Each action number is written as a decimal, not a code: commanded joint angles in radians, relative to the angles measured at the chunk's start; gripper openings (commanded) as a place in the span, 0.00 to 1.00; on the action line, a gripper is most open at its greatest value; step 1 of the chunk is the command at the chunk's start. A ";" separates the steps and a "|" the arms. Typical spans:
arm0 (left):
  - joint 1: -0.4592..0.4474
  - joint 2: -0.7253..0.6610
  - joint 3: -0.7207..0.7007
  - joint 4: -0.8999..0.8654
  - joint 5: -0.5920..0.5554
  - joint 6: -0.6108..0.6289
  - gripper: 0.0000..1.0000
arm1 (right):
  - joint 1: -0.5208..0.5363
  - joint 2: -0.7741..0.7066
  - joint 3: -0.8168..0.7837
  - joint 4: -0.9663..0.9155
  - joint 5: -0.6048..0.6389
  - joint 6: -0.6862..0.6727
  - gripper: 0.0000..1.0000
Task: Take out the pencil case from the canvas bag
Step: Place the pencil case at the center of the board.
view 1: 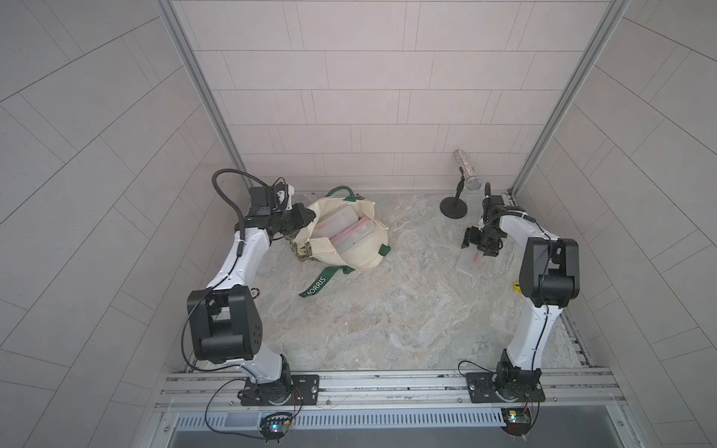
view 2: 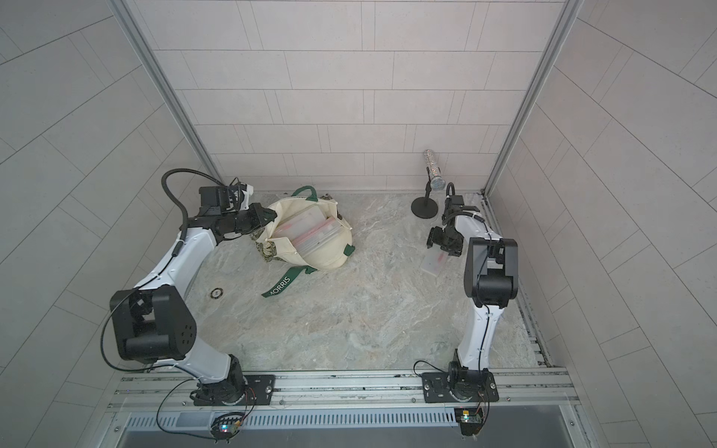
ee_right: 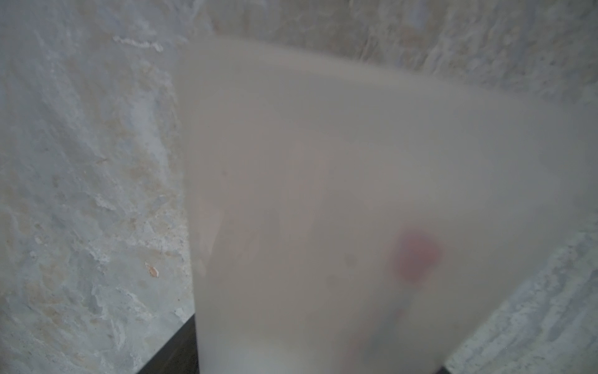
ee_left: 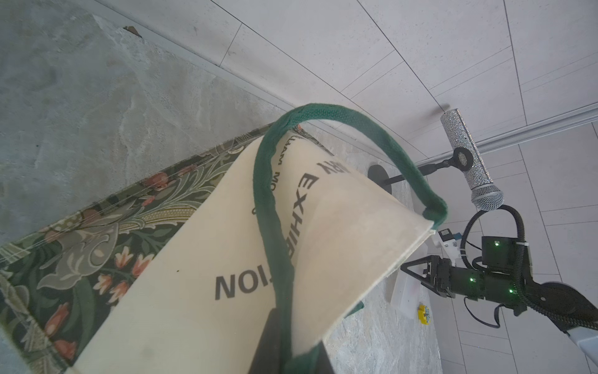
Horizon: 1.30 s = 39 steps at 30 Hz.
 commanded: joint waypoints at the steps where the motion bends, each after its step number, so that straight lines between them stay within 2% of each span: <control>1: 0.020 -0.024 -0.014 0.002 -0.011 -0.007 0.00 | -0.012 0.040 0.063 -0.035 -0.003 0.016 0.77; 6: 0.023 -0.021 -0.008 0.002 0.026 -0.016 0.00 | -0.014 0.089 0.120 -0.050 -0.002 0.030 0.78; 12: 0.024 -0.019 -0.011 0.006 0.018 -0.019 0.00 | -0.023 0.158 0.186 -0.065 -0.011 0.043 0.78; 22: 0.024 -0.034 -0.011 0.010 0.029 -0.024 0.00 | -0.030 0.212 0.221 -0.078 0.041 0.054 0.89; 31: 0.024 -0.032 -0.015 0.013 0.025 -0.027 0.00 | -0.027 0.126 0.108 -0.013 0.087 0.085 0.96; 39: 0.024 -0.032 -0.015 0.021 0.040 -0.016 0.00 | 0.007 -0.063 -0.091 0.123 0.092 0.121 0.99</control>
